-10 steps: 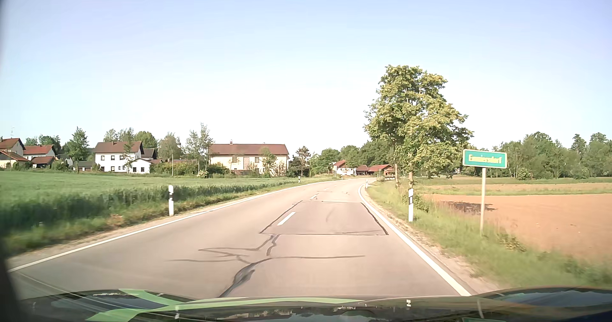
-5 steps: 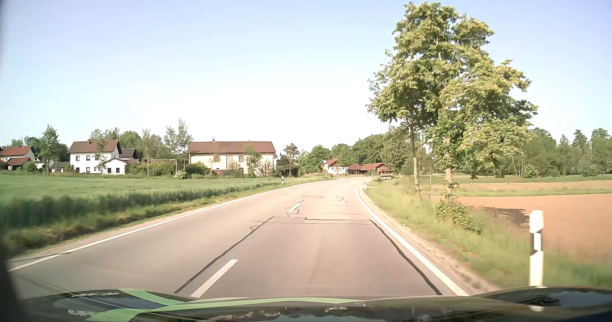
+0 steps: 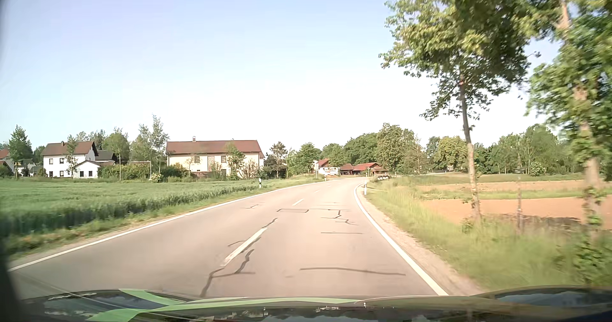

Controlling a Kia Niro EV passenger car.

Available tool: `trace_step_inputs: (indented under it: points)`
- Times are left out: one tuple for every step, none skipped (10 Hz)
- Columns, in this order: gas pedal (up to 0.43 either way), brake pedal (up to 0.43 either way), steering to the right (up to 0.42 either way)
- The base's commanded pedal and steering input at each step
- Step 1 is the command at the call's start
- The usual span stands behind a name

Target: Follow the waypoints while adhering to traffic rules and regulations

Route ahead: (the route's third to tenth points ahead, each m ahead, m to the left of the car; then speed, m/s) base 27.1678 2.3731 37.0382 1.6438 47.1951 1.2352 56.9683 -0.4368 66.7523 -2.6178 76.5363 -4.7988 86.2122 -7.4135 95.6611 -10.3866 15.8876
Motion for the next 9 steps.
trace_step_inputs:
  points:
    - [0.079,0.0,-0.003]
    - [0.079,0.0,-0.002]
    - [0.079,0.0,0.002]
    - [0.079,0.0,0.007]
    - [0.079,0.0,0.007]
    - [0.079,0.0,0.007]
    - [0.079,0.0,0.007]
    - [0.079,0.0,0.008]
    - [0.079,0.0,0.008]
